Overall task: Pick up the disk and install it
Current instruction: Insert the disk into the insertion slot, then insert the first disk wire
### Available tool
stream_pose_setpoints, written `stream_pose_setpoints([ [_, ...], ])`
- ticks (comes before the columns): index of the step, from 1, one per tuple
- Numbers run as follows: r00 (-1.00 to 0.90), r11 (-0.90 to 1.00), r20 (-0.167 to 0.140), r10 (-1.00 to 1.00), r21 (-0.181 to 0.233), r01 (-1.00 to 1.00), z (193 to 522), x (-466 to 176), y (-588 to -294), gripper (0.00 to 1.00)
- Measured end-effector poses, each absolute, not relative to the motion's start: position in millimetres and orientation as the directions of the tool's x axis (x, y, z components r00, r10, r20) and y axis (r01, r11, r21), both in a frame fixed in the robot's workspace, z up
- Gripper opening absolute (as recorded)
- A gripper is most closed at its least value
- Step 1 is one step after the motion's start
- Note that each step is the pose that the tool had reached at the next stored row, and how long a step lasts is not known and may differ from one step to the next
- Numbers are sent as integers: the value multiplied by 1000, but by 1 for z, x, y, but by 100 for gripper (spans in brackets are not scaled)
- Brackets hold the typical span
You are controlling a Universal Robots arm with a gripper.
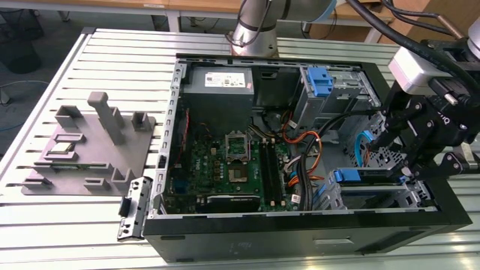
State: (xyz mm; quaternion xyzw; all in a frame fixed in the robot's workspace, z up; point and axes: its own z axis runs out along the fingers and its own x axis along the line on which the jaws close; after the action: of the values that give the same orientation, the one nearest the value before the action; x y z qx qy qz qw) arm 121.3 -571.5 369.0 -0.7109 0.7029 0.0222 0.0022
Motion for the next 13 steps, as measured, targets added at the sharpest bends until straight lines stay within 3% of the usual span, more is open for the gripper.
stream_pose_setpoints([
  [13,11,-12,-34,-999,28,-1000,366,121,-568,56],
])
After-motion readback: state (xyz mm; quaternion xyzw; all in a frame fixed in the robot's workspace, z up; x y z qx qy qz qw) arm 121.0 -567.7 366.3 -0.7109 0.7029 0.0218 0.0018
